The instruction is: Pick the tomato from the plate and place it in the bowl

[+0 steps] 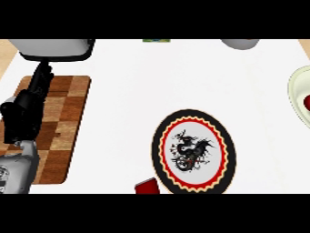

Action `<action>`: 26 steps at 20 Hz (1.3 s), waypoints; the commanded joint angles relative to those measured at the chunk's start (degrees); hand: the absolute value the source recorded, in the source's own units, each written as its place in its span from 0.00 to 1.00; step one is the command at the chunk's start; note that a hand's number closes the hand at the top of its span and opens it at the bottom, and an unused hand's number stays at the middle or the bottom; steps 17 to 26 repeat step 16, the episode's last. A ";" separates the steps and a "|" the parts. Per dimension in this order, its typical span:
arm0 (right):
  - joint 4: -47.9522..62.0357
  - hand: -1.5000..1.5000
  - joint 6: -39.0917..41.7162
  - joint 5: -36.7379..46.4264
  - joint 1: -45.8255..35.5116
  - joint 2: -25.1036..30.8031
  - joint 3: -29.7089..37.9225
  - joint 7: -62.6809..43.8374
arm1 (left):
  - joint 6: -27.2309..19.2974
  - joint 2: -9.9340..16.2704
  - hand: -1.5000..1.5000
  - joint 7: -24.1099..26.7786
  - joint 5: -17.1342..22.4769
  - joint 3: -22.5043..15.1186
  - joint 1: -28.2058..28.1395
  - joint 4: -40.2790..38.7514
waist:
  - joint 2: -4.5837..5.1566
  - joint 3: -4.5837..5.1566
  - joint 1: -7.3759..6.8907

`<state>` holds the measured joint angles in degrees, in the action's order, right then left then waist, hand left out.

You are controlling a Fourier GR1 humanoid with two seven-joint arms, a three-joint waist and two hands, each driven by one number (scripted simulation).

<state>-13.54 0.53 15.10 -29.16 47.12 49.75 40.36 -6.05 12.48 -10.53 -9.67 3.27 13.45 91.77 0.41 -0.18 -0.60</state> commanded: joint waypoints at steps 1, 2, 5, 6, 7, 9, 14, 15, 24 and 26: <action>-1.09 0.00 8.50 -3.73 4.81 -0.04 0.93 3.49 | 0.62 -0.20 0.50 -0.70 0.26 -0.11 -1.90 2.40 | -0.49 0.14 0.67; -0.68 0.00 12.79 -3.97 6.96 3.36 1.25 3.87 | 1.45 1.20 0.50 1.82 1.99 2.81 0.38 -2.81 | -0.35 0.14 1.07; -0.53 0.00 15.53 -5.62 9.41 3.33 1.14 6.71 | -0.37 -1.24 0.50 2.56 -0.66 0.06 -2.54 -0.08 | -0.25 0.07 0.41; -1.07 0.00 15.18 -5.58 10.53 1.69 -0.12 6.78 | -0.47 -1.65 0.50 1.08 -1.36 -0.72 -1.57 0.35 | -0.31 0.10 0.50; -1.45 0.00 15.69 -5.41 12.16 0.84 -0.47 9.95 | 0.42 -0.32 0.50 4.57 -0.42 1.15 -2.63 -1.67 | -0.28 0.10 0.52; -1.36 0.00 18.29 -6.79 15.91 1.16 0.07 13.09 | 1.27 -0.36 0.50 2.30 -0.01 0.64 -2.52 0.45 | -0.35 0.09 0.59; -5.78 0.00 18.35 -10.22 17.90 -0.80 -1.77 11.67 | 1.60 -0.94 0.50 1.01 -0.32 0.63 -3.37 2.69 | -0.46 0.17 0.65; -5.23 0.00 18.09 -9.77 17.88 -1.60 -2.71 12.56 | 1.00 -0.16 0.50 3.93 -0.15 2.92 -1.74 -1.86 | -0.37 0.15 0.64; -6.36 0.00 20.42 -11.28 20.63 -0.53 -1.87 12.32 | 1.06 -1.02 0.50 0.74 -0.18 1.75 -0.92 -0.49 | -0.45 0.18 0.89; -6.36 0.00 20.42 -11.28 20.63 -0.53 -1.87 12.32 | 1.06 -1.02 0.50 0.74 -0.18 1.75 -0.92 -0.49 | -0.45 0.18 0.89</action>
